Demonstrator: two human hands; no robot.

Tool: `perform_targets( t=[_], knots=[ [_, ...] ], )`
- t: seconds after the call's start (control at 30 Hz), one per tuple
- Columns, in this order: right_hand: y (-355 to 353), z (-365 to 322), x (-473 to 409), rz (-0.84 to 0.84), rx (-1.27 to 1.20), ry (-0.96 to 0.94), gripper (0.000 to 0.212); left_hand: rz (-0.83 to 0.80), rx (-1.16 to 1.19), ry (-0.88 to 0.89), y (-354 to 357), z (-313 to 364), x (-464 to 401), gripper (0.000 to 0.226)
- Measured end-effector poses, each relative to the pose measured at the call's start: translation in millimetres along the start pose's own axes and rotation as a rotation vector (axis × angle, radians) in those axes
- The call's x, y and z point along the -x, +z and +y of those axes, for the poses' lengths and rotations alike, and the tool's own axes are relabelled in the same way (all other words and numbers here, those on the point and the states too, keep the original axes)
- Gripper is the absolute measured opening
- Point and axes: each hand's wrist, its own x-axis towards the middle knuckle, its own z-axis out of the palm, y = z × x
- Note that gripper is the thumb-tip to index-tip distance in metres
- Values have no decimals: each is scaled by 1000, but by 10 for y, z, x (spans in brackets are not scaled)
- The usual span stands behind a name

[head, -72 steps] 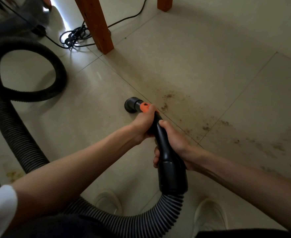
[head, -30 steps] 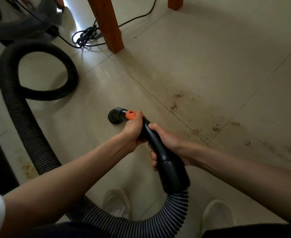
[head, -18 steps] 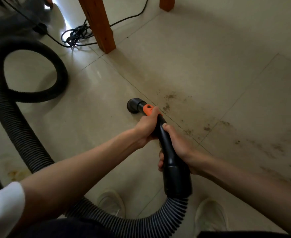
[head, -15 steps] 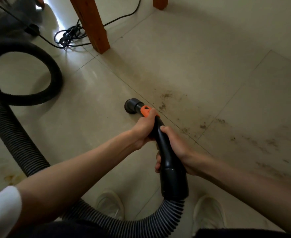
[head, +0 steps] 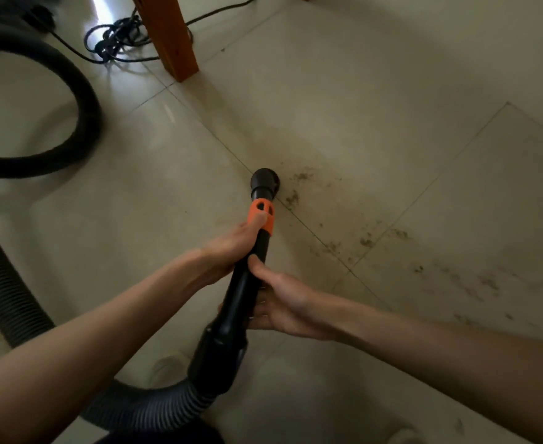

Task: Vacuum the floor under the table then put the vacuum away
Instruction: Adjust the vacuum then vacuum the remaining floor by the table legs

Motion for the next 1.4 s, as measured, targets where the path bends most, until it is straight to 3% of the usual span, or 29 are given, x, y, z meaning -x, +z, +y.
perform_targets(
  t=[0.1, 0.17, 0.23, 0.33, 0.43, 0.57, 1.0, 1.4],
  knots=[
    [-341, -88, -17, -56, 212, 76, 40, 50, -166, 57, -16, -140, 72, 34],
    [-490, -186, -39, 51, 249, 75, 40, 127, -236, 39, -107, -244, 187, 36],
    [-520, -261, -137, 197, 318, 9, 51, 214, -291, 32, -180, -344, 337, 37],
    [-257, -331, -330, 160, 381, -52, 65, 309, -329, 57, -155, -474, 566, 31],
    [124, -283, -554, 144, 286, -130, 47, 336, -263, 58, -134, -563, 756, 31],
    [236, -95, -793, 205, -65, -119, 28, 376, -197, 8, -101, -679, 758, 36],
    [34, 87, -1051, 412, -38, -210, 42, 274, -198, -126, -50, -892, 581, 52],
    [67, 102, -1164, 478, -27, -264, 52, 208, -156, -67, -84, -955, 495, 53]
  ],
)
